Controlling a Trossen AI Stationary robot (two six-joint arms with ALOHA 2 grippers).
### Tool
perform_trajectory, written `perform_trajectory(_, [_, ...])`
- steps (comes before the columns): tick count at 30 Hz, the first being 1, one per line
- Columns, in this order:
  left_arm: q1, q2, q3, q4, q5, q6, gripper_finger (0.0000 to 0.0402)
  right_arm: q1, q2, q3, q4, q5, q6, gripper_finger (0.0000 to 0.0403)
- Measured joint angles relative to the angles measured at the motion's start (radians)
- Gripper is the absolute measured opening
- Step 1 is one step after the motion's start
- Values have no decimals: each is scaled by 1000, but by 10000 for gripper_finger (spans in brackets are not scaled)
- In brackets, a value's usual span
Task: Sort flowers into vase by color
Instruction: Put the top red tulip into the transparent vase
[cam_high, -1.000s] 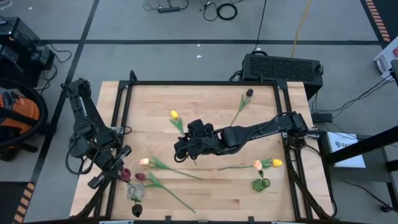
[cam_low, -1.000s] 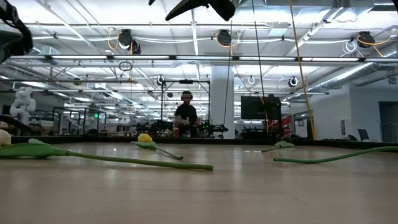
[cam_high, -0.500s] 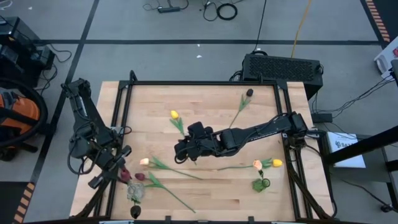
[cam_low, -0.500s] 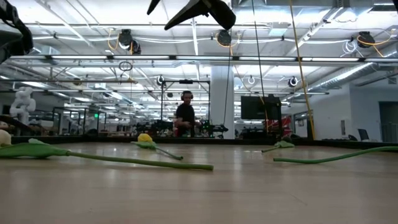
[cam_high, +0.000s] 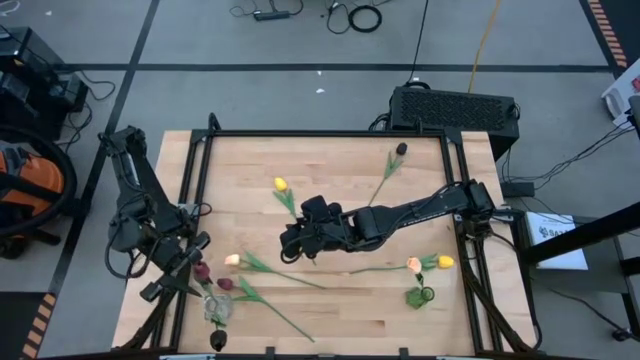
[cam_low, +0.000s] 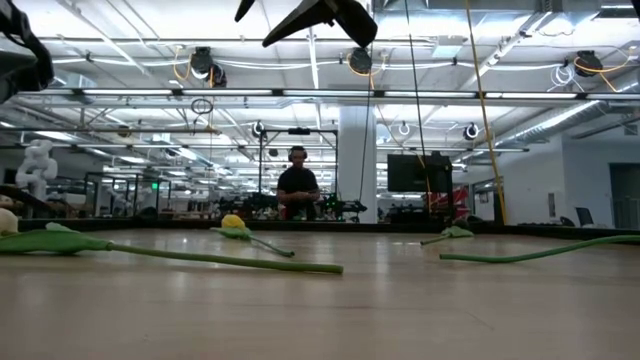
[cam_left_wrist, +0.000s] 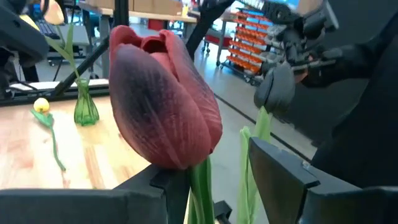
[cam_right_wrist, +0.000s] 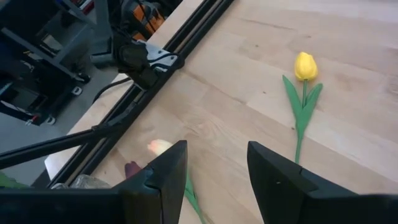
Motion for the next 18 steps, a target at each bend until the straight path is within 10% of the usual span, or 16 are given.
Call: perform_trajectory(18, [0,2,15,-101,27,-51,167,0,0,0,30,0,-23,160])
